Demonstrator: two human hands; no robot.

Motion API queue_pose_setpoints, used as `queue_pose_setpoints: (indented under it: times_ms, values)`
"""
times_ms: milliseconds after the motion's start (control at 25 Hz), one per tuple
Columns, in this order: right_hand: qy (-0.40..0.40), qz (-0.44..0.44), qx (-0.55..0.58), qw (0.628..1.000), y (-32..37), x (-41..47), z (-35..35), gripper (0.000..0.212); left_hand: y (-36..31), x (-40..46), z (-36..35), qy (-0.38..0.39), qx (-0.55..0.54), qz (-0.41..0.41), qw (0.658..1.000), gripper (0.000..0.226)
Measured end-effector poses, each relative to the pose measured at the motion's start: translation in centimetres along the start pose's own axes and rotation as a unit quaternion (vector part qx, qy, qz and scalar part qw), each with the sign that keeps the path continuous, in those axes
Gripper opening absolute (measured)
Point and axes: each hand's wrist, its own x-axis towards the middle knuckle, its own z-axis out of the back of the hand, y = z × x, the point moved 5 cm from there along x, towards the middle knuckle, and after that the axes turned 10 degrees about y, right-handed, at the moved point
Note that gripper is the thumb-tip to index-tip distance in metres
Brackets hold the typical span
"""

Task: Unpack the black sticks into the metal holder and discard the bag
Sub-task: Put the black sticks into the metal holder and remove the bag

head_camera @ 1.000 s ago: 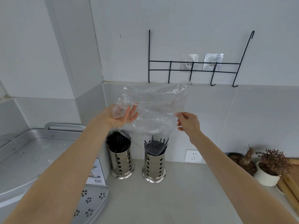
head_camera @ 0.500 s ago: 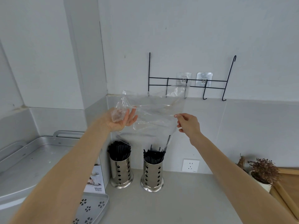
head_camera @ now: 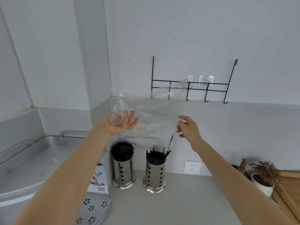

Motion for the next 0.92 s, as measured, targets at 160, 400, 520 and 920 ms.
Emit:
queue_pose_setpoints:
  times_ms: [160, 400, 520, 920]
  values:
    - [0.01, -0.071, -0.01, 0.997, -4.7, 0.4, -0.9, 0.04, 0.6, 0.1, 0.2, -0.011, -0.014, -0.009, 1.0, 0.048]
    - [0.049, -0.203, -0.069, 0.975, -12.6, 2.0, -3.3, 0.06, 0.3, 1.2, 0.7, -0.019, -0.017, -0.008, 1.0, 0.05]
    - [0.061, -0.231, -0.028, 0.971, -14.6, 3.0, -4.6, 0.06, 0.0, 1.4, 0.5, -0.019, -0.01, -0.023, 1.0, 0.045]
    - [0.051, -0.203, -0.097, 0.973, -16.0, 4.8, -7.0, 0.028, -0.9, 1.0, -0.4, -0.017, 0.004, -0.06, 0.998, 0.046]
